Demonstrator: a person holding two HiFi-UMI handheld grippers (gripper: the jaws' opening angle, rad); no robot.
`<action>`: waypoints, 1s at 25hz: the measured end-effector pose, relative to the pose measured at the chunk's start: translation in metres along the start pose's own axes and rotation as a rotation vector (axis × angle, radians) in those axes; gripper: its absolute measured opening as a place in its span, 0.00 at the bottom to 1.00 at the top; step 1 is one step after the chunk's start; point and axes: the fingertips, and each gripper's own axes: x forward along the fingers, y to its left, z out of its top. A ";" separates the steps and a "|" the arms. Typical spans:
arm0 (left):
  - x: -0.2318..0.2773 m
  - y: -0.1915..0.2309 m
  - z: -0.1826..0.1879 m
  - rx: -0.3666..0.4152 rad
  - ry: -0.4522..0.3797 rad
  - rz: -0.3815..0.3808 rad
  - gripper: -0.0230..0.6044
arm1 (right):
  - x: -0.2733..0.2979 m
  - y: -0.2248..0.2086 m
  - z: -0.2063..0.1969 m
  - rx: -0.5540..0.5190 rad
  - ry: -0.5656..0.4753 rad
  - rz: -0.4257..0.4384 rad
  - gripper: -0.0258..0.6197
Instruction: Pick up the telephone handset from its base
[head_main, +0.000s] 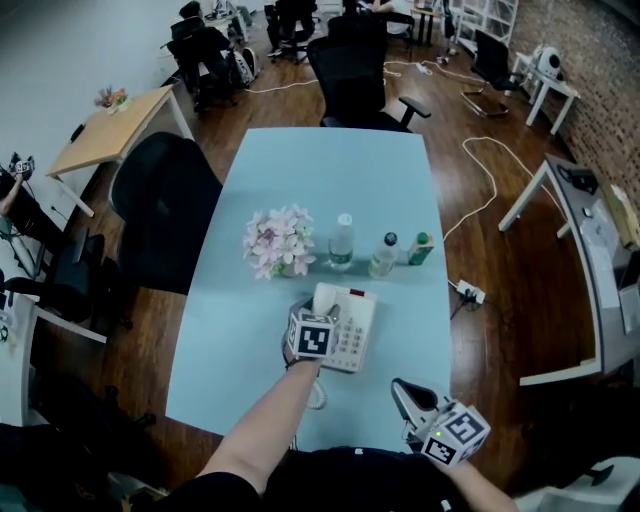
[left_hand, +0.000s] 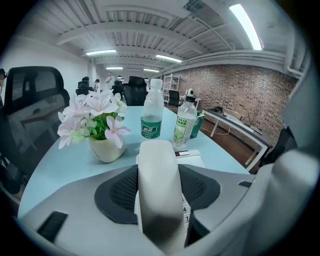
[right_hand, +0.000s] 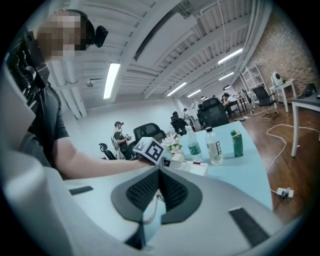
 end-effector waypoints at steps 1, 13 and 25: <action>-0.005 -0.001 0.002 0.002 -0.007 -0.002 0.42 | -0.004 0.001 0.001 -0.004 -0.008 -0.008 0.06; -0.083 -0.025 0.027 0.027 -0.154 0.000 0.42 | -0.039 0.028 0.021 -0.094 -0.069 0.017 0.06; -0.169 -0.073 0.025 0.011 -0.278 0.098 0.42 | -0.098 0.023 0.015 -0.137 -0.074 0.150 0.06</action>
